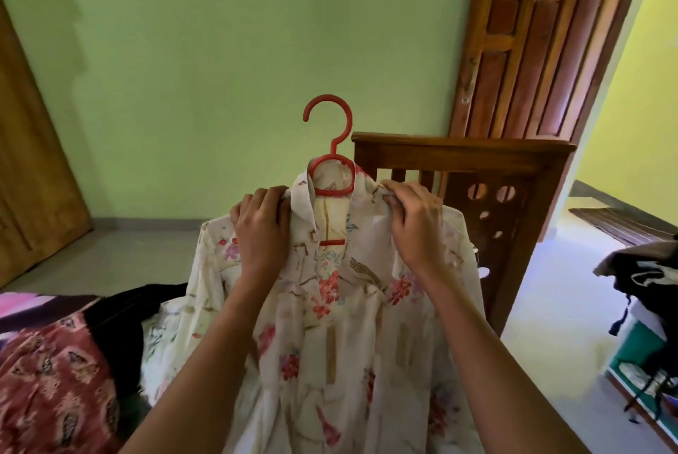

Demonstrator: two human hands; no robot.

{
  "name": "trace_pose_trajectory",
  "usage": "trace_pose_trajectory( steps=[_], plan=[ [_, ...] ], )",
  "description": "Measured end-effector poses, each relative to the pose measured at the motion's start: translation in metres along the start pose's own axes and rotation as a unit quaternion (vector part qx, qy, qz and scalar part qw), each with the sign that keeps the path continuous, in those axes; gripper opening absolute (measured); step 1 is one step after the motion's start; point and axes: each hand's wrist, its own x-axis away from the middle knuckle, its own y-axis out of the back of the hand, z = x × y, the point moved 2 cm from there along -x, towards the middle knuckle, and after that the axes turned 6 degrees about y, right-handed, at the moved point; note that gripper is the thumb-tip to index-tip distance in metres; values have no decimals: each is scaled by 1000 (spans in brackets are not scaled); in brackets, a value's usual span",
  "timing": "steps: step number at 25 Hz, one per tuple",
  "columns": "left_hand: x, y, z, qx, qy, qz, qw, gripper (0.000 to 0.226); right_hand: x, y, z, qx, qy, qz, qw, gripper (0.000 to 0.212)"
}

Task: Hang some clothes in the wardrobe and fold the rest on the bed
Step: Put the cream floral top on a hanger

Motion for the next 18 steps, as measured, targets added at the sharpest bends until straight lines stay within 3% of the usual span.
trace_pose_trajectory(
  steps=[6, 13, 18],
  plan=[
    [-45, 45, -35, -39, 70, -1, 997, 36, -74, 19, 21, -33, 34, 35, 998, 24],
    [-89, 172, -53, -106, 100, -19, 989, 35, -141, 36, 113, -138, 73, 73, 985, 30],
    [-66, 292, -68, -118, 84, -56, 988, 35, -147, 66, 198, -222, 146, 46, 963, 28]
  ],
)
